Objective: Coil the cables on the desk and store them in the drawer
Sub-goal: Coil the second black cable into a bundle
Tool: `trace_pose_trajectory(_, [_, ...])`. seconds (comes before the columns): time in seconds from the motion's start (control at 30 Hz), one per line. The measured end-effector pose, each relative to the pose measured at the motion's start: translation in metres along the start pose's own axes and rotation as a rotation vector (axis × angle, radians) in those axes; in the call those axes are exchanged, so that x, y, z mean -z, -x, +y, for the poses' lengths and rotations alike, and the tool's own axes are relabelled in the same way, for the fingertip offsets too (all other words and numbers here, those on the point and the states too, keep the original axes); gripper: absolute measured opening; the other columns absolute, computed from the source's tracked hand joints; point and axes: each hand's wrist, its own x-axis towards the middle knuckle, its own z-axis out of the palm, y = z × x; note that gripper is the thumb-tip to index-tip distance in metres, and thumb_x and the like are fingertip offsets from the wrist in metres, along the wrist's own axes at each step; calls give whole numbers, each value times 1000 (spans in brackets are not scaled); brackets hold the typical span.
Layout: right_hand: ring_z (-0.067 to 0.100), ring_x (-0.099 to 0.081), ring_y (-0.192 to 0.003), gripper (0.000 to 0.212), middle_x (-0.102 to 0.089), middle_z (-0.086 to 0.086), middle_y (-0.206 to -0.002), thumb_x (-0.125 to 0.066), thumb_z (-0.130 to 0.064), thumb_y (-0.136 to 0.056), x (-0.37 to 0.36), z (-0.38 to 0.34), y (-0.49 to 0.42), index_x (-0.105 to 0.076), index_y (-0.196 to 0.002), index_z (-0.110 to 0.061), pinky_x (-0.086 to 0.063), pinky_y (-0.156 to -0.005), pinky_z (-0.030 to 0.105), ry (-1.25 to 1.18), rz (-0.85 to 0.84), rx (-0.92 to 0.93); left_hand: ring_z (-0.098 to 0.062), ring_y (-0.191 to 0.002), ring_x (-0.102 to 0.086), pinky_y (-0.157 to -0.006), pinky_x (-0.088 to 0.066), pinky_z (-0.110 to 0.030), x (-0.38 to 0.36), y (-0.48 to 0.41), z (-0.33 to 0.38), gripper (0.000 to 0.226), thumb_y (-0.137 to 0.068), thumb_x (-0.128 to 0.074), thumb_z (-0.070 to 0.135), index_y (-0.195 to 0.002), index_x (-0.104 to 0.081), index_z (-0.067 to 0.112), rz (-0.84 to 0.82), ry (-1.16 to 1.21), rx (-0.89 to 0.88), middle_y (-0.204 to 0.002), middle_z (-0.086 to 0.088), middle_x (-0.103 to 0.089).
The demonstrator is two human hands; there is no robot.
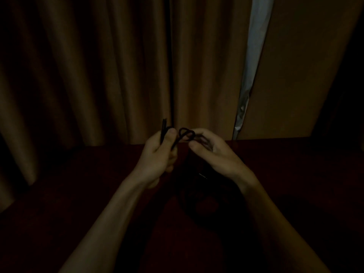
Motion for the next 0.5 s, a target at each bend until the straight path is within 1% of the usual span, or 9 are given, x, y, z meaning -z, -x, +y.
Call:
trace_pose_trajectory(0.07, [5, -64, -113, 19, -72, -9, -112, -53, -21, -105, -2, -3, 1, -70, -110, -15, -45, -98, 18, 27, 28, -31, -6, -43, -27, -40, -20, -22, 1, 2, 3, 30, -101, -47, 41, -85, -71, 30, -54, 10, -8, -54, 8, -33])
trace_pose_trajectory(0.13, [1, -63, -84, 28, -67, -14, -84, -48, -21, -108, -7, -8, -1, -69, -89, -19, -46, -78, 18, 121, 86, 4, -6, -42, -28, -40, -23, -20, -1, 4, 2, 26, -98, -50, 40, -83, -62, 22, -110, -3, -18, -54, 8, -35])
trace_pose_trajectory(0.17, [4, -59, -74, 32, -62, -10, -76, -47, -23, -108, -10, -8, -3, -67, -84, -16, -45, -69, 23, 166, 127, 31, -6, -42, -29, -39, -24, -20, -2, 4, 0, 25, -99, -49, 38, -85, -58, 20, -130, -17, -30, -54, 8, -35])
trace_pose_trajectory(0.23, [17, -57, -70, 35, -61, 7, -76, -47, -25, -108, -16, -11, -5, -65, -84, -7, -45, -66, 32, 174, 198, 73, -8, -41, -31, -40, -27, -22, -5, 4, -2, 24, -105, -41, 32, -92, -57, 21, -149, -62, -67, -54, 5, -36])
trace_pose_trajectory(0.3, [22, -59, -68, 37, -61, 9, -73, -46, -27, -109, -24, -16, -6, -63, -81, -10, -47, -64, 33, 121, 256, 98, -13, -43, -41, -42, -35, -28, -8, 4, -2, 26, -109, -36, 28, -97, -57, 19, -117, -150, -128, -56, 3, -42])
trace_pose_trajectory(0.37, [15, -56, -58, 36, -58, 1, -65, -42, -36, -109, -34, -24, -6, -61, -83, -20, -49, -54, 31, 10, 259, 25, -17, -58, -61, -54, -51, -32, -11, 5, -1, 28, -110, -34, 26, -101, -59, 17, -44, -271, -194, -67, 3, -59])
trace_pose_trajectory(0.4, [12, -55, -57, 35, -57, -4, -65, -39, -40, -109, -38, -27, -6, -59, -86, -24, -49, -52, 30, -23, 253, -29, -13, -70, -68, -63, -54, -27, -12, 5, -1, 28, -110, -34, 25, -104, -61, 19, -10, -299, -209, -77, 3, -66])
trace_pose_trajectory(0.47, [3, -52, -60, 30, -54, -13, -70, -34, -45, -109, -41, -29, -7, -52, -94, -27, -46, -56, 25, 0, 255, -97, -2, -91, -69, -77, -52, -15, -13, 6, -2, 28, -110, -35, 23, -109, -62, 25, 34, -296, -207, -95, 9, -71])
trace_pose_trajectory(0.5, [-1, -49, -60, 27, -52, -14, -75, -32, -46, -109, -41, -28, -7, -48, -95, -29, -42, -58, 22, 8, 252, -123, 0, -100, -67, -84, -50, -14, -12, 5, -2, 27, -110, -35, 23, -112, -62, 26, 49, -280, -197, -102, 11, -71])
